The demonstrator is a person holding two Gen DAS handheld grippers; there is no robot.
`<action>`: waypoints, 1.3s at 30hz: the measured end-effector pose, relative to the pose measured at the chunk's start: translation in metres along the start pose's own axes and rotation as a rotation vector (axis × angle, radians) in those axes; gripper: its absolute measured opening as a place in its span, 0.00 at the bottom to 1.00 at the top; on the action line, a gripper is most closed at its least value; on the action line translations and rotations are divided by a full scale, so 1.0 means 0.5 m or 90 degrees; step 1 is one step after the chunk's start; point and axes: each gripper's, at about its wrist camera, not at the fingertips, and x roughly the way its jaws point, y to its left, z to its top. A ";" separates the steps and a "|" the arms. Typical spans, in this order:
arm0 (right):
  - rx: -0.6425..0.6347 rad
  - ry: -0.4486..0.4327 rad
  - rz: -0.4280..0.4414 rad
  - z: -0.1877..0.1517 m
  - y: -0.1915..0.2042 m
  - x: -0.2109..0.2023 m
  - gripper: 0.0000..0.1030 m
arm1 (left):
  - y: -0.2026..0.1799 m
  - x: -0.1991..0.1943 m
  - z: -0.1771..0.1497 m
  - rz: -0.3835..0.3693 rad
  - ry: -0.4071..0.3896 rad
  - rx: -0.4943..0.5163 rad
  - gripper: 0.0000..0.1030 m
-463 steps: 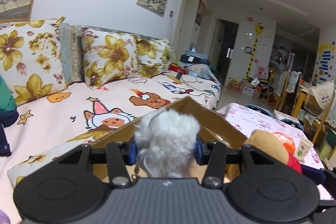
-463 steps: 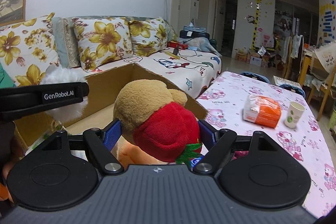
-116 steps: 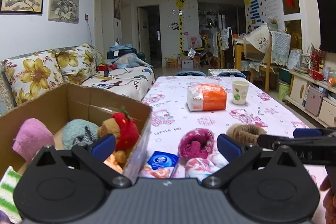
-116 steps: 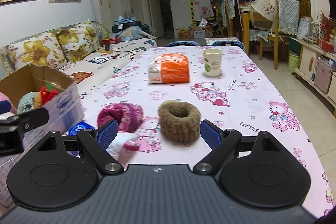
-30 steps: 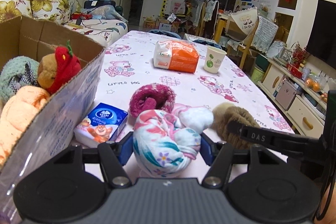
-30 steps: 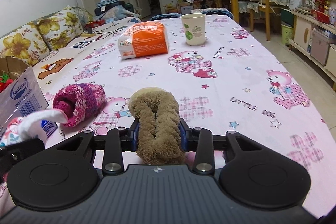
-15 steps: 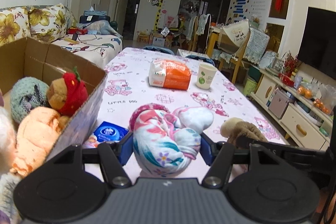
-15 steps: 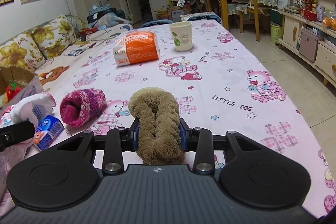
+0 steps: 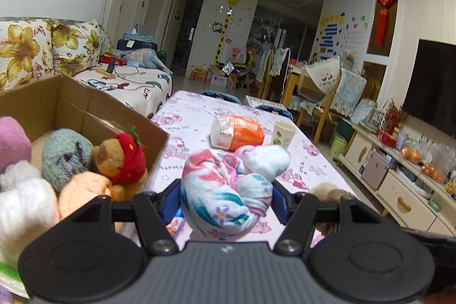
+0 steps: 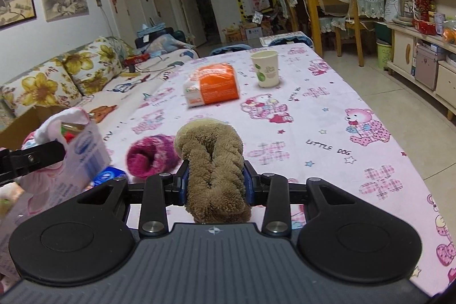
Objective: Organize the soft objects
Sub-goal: 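Carry the floral bundle with left tool while right tool carries the ring to the box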
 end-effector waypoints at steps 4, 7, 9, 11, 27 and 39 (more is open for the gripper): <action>0.000 -0.007 0.022 0.001 0.014 -0.011 0.43 | 0.018 -0.019 0.009 0.004 -0.017 -0.012 0.61; -0.002 -0.013 0.046 0.007 0.024 -0.016 0.43 | 0.030 -0.034 0.014 0.006 -0.028 -0.020 0.61; -0.005 -0.017 0.060 0.011 0.032 -0.018 0.43 | 0.041 -0.044 0.018 0.008 -0.037 -0.027 0.61; -0.008 -0.019 0.076 0.015 0.042 -0.019 0.43 | 0.050 -0.052 0.023 0.013 -0.046 -0.036 0.62; -0.055 -0.018 0.184 0.042 0.135 0.020 0.43 | 0.129 -0.086 0.048 0.082 -0.091 -0.123 0.62; -0.108 -0.002 0.242 0.048 0.208 0.082 0.44 | 0.209 -0.099 0.056 0.164 -0.103 -0.202 0.62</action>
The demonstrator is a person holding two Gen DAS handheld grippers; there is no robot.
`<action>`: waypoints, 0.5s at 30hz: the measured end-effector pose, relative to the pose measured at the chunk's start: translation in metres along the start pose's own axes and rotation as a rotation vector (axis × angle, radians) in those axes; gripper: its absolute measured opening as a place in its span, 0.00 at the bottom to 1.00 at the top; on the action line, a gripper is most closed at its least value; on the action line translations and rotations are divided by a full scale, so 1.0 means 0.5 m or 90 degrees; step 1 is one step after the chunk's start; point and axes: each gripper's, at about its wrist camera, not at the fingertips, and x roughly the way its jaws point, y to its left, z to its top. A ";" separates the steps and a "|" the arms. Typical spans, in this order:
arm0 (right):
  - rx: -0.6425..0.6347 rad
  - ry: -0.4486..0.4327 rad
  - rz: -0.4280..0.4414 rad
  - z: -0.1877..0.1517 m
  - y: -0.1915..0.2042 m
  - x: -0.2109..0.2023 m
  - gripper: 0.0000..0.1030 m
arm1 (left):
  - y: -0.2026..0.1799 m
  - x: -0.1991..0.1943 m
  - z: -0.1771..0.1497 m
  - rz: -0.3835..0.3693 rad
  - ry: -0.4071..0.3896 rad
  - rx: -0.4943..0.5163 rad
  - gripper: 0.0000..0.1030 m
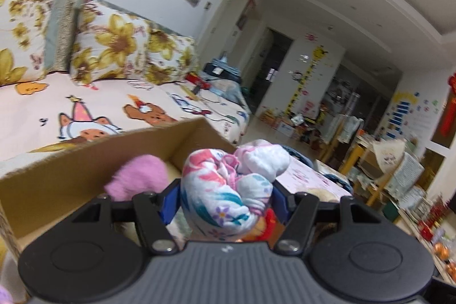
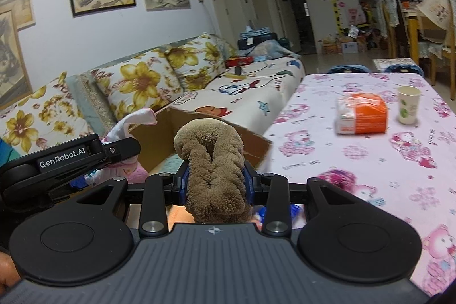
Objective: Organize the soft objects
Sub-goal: 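Carry the floral bundle with left tool while right tool carries the ring to the box, then open left tool over the box while right tool releases the ring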
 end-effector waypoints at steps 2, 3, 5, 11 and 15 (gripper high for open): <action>-0.006 0.005 0.008 0.002 0.006 0.018 0.44 | 0.012 0.005 0.003 0.018 0.001 -0.009 0.62; -0.010 0.006 0.012 0.002 0.009 0.025 0.44 | 0.019 0.007 0.005 0.024 0.004 -0.015 0.62; -0.018 0.009 0.021 0.004 0.014 0.032 0.44 | 0.028 0.009 0.006 0.033 0.008 -0.026 0.62; -0.051 0.025 0.030 0.005 0.031 0.060 0.44 | 0.043 0.018 0.014 0.047 0.014 -0.042 0.62; -0.067 0.046 0.040 0.003 0.032 0.082 0.64 | 0.053 0.025 0.013 0.053 0.029 -0.060 0.64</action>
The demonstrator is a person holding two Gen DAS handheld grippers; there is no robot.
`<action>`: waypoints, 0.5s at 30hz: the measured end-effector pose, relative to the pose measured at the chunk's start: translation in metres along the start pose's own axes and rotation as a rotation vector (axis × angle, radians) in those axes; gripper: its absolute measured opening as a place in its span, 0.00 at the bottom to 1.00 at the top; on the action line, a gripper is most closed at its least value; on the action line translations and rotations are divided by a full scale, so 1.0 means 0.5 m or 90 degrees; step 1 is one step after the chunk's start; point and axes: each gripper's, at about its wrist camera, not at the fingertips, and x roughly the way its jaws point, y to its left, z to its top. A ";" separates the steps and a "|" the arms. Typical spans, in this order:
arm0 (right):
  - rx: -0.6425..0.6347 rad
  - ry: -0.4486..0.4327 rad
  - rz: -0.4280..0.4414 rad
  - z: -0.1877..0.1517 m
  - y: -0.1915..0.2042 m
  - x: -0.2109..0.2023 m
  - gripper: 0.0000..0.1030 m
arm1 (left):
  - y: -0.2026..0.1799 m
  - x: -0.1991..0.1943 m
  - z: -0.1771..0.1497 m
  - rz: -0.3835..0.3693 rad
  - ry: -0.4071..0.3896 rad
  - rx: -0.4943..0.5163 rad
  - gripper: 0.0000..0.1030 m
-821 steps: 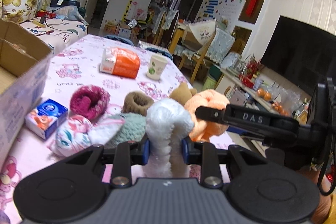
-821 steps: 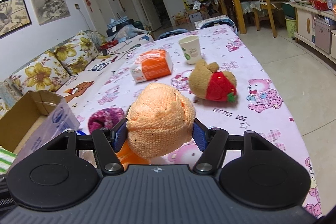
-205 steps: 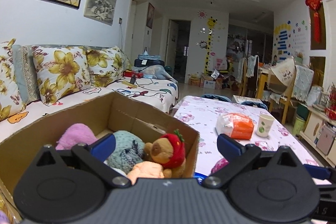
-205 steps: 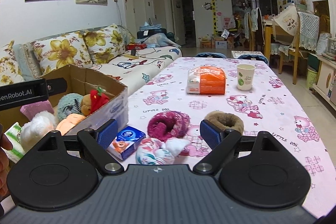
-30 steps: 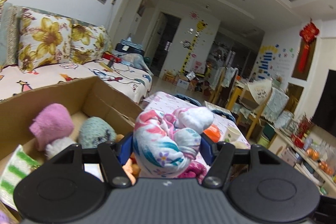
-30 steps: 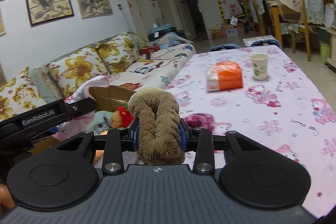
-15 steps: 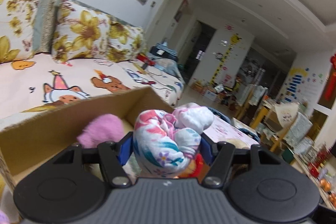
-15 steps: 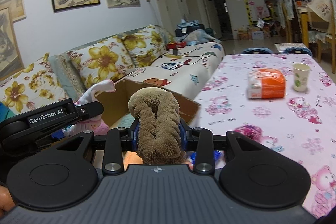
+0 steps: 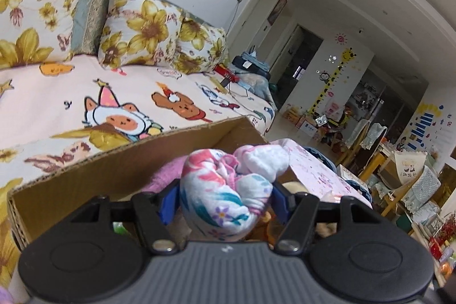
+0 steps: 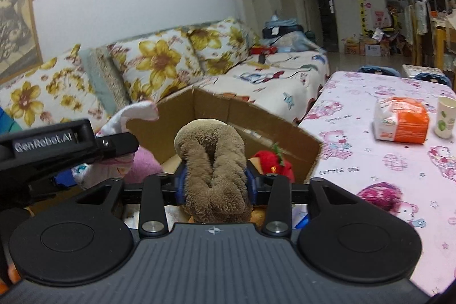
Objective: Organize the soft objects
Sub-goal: 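Open left tool over the box while right tool releases the ring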
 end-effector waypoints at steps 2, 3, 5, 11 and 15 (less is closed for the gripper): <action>-0.006 0.010 -0.013 -0.006 0.000 0.007 0.91 | 0.005 0.003 0.003 0.002 0.004 -0.011 0.73; -0.003 0.014 -0.014 -0.008 -0.002 0.004 0.92 | 0.005 -0.001 0.003 0.002 -0.003 -0.011 0.78; 0.010 0.008 -0.013 -0.012 -0.008 -0.014 0.97 | -0.002 -0.009 0.002 0.008 -0.021 0.004 0.86; 0.018 -0.042 -0.055 -0.013 -0.017 -0.104 0.98 | -0.030 -0.021 -0.007 0.004 -0.046 0.063 0.89; 0.018 -0.065 -0.086 -0.013 -0.031 -0.154 0.98 | -0.037 -0.024 -0.008 -0.006 -0.050 0.076 0.92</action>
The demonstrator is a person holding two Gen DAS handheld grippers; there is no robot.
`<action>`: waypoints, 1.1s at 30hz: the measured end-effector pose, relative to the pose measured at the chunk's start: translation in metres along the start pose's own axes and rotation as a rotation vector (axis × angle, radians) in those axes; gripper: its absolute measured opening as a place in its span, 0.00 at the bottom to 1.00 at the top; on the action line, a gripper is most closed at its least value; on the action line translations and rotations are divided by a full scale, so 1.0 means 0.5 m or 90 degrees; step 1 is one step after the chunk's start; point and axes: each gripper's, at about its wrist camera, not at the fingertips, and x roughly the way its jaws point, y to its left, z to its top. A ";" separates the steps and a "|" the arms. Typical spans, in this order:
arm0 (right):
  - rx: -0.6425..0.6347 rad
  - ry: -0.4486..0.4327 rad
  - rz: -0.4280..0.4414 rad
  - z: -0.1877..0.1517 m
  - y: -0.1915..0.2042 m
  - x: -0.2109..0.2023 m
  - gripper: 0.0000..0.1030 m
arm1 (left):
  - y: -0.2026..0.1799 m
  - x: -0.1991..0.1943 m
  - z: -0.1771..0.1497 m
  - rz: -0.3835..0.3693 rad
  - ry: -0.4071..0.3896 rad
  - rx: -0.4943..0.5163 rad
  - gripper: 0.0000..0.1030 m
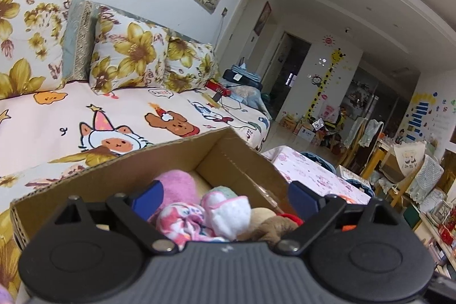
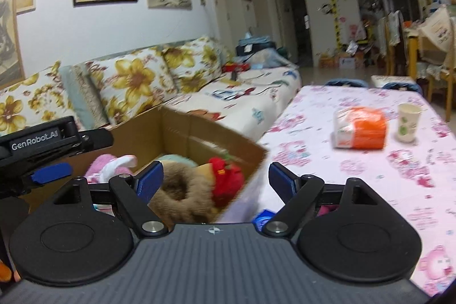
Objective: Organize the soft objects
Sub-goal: 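Open left tool over the box while right tool releases the ring, then move both tools back from the box to the table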
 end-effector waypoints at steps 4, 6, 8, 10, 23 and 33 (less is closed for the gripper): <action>0.004 -0.011 -0.033 -0.007 -0.025 -0.033 0.99 | -0.013 0.000 -0.001 -0.012 -0.003 0.022 0.94; 0.016 -0.006 -0.045 -0.012 -0.041 -0.040 0.99 | -0.021 0.001 -0.005 -0.021 -0.001 0.031 0.94; 0.029 0.001 -0.055 -0.019 -0.050 -0.041 1.00 | -0.029 0.000 -0.007 -0.027 -0.002 0.043 0.95; 0.037 0.007 -0.068 -0.022 -0.048 -0.036 1.00 | -0.037 -0.001 -0.009 -0.034 -0.004 0.057 0.98; 0.052 0.026 -0.111 -0.045 -0.067 -0.046 1.00 | -0.076 0.001 -0.032 -0.076 0.000 0.104 0.99; 0.071 0.042 -0.133 -0.061 -0.094 -0.018 1.00 | -0.103 -0.006 -0.056 -0.096 0.008 0.142 0.99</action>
